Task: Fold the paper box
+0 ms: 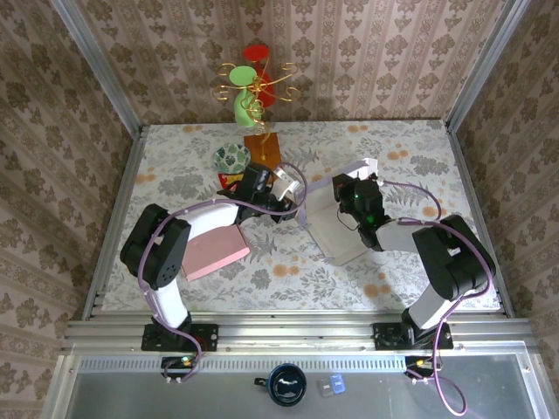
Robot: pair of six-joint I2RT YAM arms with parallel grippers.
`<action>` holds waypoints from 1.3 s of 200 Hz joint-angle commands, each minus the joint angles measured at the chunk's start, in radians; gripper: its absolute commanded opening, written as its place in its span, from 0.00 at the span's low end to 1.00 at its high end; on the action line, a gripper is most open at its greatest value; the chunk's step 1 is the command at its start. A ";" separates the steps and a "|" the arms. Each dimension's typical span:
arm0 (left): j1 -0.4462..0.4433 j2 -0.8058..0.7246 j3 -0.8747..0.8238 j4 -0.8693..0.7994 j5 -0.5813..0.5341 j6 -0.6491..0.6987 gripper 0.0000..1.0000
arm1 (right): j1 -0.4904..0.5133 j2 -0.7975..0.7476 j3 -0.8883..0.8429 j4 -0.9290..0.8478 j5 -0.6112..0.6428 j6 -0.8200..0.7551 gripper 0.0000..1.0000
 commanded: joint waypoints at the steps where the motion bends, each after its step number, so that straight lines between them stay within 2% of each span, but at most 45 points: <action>1: -0.016 0.014 0.037 -0.023 0.023 0.036 0.24 | -0.001 0.019 0.015 -0.049 -0.017 -0.011 0.00; 64: -0.048 0.022 0.056 -0.029 -0.020 0.032 0.21 | -0.002 0.015 0.018 -0.045 -0.015 -0.010 0.00; 143: -0.082 0.026 0.059 -0.029 -0.081 -0.008 0.24 | 0.001 0.014 0.011 -0.011 -0.006 -0.014 0.00; 201: -0.112 0.042 0.048 0.017 -0.199 -0.093 0.29 | 0.017 0.009 -0.023 0.029 0.033 -0.004 0.00; 260: -0.135 0.051 0.034 0.050 -0.291 -0.148 0.28 | 0.066 0.013 -0.081 0.098 0.130 0.009 0.00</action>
